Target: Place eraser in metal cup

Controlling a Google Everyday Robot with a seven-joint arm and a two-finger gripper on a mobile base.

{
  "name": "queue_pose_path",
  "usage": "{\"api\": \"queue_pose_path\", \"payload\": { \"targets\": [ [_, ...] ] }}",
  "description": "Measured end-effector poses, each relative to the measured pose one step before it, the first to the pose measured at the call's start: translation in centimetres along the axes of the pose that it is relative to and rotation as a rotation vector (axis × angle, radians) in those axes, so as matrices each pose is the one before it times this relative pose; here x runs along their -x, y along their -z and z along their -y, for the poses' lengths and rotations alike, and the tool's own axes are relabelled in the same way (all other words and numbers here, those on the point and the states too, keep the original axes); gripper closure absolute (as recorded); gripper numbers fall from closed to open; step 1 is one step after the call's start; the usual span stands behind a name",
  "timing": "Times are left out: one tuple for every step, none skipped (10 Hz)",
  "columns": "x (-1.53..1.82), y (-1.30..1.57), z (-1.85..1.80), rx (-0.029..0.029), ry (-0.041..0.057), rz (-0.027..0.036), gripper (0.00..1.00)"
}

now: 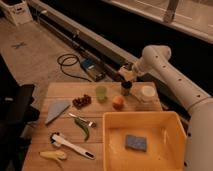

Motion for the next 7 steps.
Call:
{"api": "queue_pose_path", "payload": {
  "targets": [
    [-0.273, -0.237, 0.179, 0.00134, -0.01623, -0.00070, 1.00],
    [-0.322, -0.496, 0.148, 0.00980, -0.02534, -0.00105, 0.97],
    [-0.504, -0.569, 0.135, 0.01659, -0.02036, -0.00433, 0.89],
    [-0.413, -0.225, 0.162, 0.01299, -0.01371, -0.00234, 0.81],
    [-0.222, -0.205, -0.132, 0.01738, -0.00703, -0.00194, 0.70],
    [-0.201, -0.431, -0.374, 0.01900, -0.00414, -0.00400, 0.58],
    [-0.169, -0.252, -0.215, 0.00956, -0.00231, -0.00488, 0.50]
  ]
}}
